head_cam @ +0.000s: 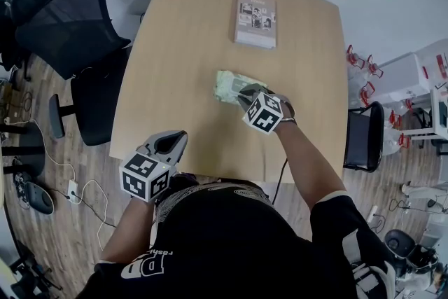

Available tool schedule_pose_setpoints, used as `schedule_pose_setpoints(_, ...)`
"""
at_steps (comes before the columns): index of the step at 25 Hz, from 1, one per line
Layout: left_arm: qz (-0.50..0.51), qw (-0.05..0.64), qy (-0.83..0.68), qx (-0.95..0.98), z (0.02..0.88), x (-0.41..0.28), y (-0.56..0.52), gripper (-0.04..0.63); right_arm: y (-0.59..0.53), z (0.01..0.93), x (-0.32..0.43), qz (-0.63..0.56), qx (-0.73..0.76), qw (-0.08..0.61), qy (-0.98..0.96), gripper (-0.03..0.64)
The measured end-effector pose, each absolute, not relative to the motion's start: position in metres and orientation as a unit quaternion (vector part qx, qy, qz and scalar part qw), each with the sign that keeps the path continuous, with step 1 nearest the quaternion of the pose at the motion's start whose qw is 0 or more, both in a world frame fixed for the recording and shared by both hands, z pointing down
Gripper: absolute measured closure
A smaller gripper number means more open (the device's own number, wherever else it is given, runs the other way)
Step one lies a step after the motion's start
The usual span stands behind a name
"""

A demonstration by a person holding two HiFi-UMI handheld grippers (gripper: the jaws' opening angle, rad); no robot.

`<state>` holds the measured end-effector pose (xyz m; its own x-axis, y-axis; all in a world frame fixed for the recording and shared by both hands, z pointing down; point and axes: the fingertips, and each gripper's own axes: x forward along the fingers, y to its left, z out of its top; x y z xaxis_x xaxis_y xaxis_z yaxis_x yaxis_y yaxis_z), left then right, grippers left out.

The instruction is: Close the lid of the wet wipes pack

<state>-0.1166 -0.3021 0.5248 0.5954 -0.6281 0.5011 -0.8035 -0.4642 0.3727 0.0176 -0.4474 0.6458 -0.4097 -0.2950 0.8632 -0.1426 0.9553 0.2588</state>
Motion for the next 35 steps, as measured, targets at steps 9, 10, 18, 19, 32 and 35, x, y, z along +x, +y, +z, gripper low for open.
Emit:
schedule_pose_setpoints(9,0.149,0.297,-0.426,0.841,0.525,-0.114,-0.300,0.577,-0.444,0.658,0.019,-0.071,0.121,0.535,-0.833,0.575)
schedule_pose_setpoints(10,0.148,0.298,-0.427,0.841,0.525,-0.115,-0.300,0.577,-0.444,0.659,0.019,-0.071,0.119,0.536,-0.833,0.574)
schedule_pose_setpoints(18,0.149,0.298,-0.430,0.839,0.525,-0.114,-0.298,0.577,-0.444,0.666,0.019,-0.049,0.117,0.546,-0.828,0.572)
schedule_pose_setpoints(19,0.149,0.299,-0.430,0.839,0.525,-0.114,-0.298,0.577,-0.444,0.667,0.019,-0.047,0.118,0.546,-0.828,0.571)
schedule_pose_setpoints(32,0.144,0.292,-0.436,0.839,0.518,-0.104,-0.292,0.577,-0.442,0.656,0.020,-0.036,0.136,0.512,-0.847,0.563)
schedule_pose_setpoints(35,0.139,0.289,-0.436,0.841,0.515,-0.095,-0.290,0.577,-0.436,0.634,0.022,-0.026,0.157,0.473,-0.867,0.571)
